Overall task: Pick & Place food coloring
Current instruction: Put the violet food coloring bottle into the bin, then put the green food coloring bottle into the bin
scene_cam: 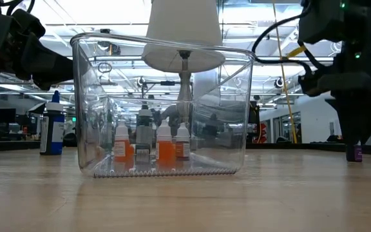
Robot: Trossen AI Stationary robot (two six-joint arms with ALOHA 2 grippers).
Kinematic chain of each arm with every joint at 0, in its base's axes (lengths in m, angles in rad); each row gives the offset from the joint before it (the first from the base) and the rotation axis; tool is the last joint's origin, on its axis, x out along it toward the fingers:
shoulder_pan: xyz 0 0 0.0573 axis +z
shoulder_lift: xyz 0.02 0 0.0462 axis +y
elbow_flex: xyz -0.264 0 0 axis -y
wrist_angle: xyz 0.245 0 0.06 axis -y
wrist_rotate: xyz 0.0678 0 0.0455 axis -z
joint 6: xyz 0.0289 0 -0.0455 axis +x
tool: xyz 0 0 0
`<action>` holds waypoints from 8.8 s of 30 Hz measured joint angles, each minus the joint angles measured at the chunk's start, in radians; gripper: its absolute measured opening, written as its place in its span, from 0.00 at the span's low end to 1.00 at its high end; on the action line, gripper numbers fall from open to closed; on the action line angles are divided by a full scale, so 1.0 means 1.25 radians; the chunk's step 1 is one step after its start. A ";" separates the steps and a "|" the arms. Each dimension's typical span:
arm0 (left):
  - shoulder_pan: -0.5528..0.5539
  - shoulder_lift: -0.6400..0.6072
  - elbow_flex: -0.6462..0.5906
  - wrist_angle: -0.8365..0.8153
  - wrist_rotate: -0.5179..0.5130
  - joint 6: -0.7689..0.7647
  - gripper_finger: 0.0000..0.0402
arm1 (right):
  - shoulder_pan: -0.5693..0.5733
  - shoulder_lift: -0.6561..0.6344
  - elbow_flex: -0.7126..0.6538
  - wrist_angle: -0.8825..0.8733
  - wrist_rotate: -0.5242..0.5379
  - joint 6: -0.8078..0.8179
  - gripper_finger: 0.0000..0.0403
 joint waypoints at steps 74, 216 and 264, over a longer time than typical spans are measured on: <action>0.000 0.000 0.000 0.000 0.000 0.000 0.48 | -0.025 0.679 1.137 -0.255 0.000 -0.765 0.14; 0.000 0.000 0.000 0.000 0.000 0.000 0.48 | 0.236 0.377 0.522 -0.162 0.019 -0.149 0.11; 0.000 0.000 0.000 0.001 0.000 0.000 0.48 | -0.148 0.839 1.241 -0.361 -0.085 -0.896 0.11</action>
